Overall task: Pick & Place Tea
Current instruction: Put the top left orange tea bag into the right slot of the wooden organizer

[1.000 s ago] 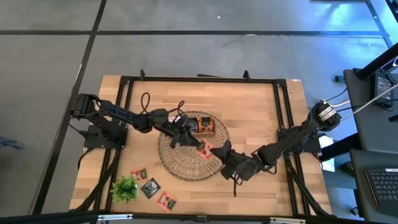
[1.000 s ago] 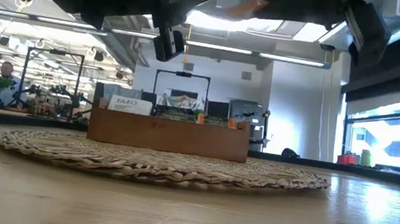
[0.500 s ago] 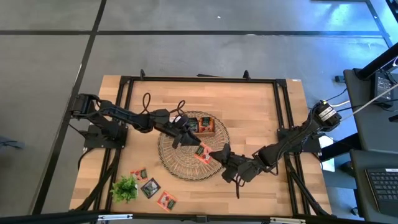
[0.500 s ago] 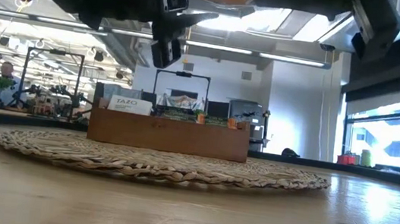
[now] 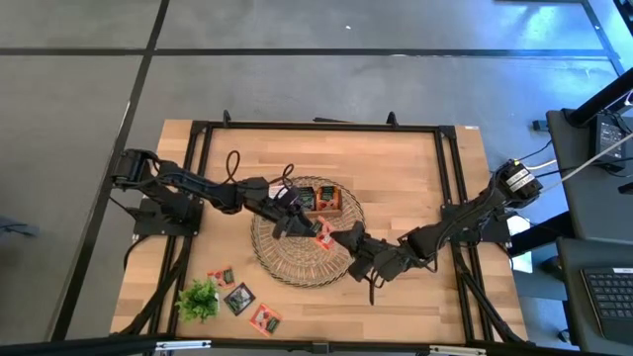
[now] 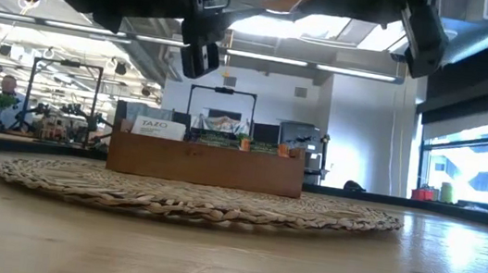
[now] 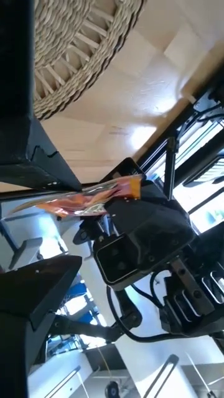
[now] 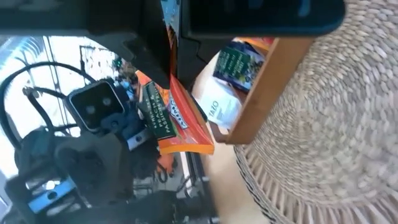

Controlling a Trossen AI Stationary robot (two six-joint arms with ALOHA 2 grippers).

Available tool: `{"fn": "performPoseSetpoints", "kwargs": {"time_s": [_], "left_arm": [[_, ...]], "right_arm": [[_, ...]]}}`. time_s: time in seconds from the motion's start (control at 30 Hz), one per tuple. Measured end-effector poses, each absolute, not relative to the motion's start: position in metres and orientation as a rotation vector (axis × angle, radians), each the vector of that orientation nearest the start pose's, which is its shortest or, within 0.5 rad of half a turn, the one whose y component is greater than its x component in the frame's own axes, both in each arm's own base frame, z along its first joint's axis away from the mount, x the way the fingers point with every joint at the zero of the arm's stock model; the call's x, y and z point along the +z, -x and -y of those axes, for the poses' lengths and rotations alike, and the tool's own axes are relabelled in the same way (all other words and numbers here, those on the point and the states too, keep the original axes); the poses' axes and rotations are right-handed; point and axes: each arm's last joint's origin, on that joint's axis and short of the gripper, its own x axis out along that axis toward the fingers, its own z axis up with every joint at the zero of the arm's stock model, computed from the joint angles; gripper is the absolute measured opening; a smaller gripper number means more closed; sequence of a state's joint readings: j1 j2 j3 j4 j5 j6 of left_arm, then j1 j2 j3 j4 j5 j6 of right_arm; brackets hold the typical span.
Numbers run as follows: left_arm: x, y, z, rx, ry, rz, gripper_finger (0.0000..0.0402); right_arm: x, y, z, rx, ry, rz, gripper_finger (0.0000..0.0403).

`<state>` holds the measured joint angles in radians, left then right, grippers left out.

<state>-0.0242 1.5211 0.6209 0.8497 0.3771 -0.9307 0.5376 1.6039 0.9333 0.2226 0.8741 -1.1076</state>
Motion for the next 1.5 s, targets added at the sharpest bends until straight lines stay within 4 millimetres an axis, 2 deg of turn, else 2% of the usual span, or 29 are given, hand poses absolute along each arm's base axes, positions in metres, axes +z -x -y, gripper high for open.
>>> {"fn": "performPoseSetpoints", "kwargs": {"time_s": [0.33,0.47,0.93,1.1,1.27,1.37,1.5], "left_arm": [[0.207,-0.3,0.017,-0.364,0.952,-0.258,0.0164],[0.203,-0.3,0.013,-0.36,0.961,-0.303,0.0133],[0.203,-0.3,0.01,-0.356,0.931,-0.288,0.0006],[0.203,-0.3,0.01,-0.359,0.928,-0.288,0.0005],[0.204,-0.3,0.008,-0.351,0.928,-0.282,0.0003],[0.205,-0.301,0.004,-0.353,0.903,-0.274,0.0003],[0.222,-0.311,-0.002,-0.414,0.812,-0.275,0.0002]], "right_arm": [[0.225,-0.301,-0.152,-0.081,1.393,-0.491,0.0022],[0.225,-0.301,-0.153,-0.079,1.41,-0.488,0.0022],[0.228,-0.302,-0.154,-0.097,1.364,-0.459,0.0025],[0.228,-0.302,-0.154,-0.083,1.325,-0.443,0.0075],[0.229,-0.298,-0.157,-0.187,1.297,-0.478,0.0147],[0.226,-0.289,-0.166,-0.174,1.234,-0.482,0.0177],[0.22,-0.268,-0.165,-0.127,1.092,-0.585,0.0197]]}}
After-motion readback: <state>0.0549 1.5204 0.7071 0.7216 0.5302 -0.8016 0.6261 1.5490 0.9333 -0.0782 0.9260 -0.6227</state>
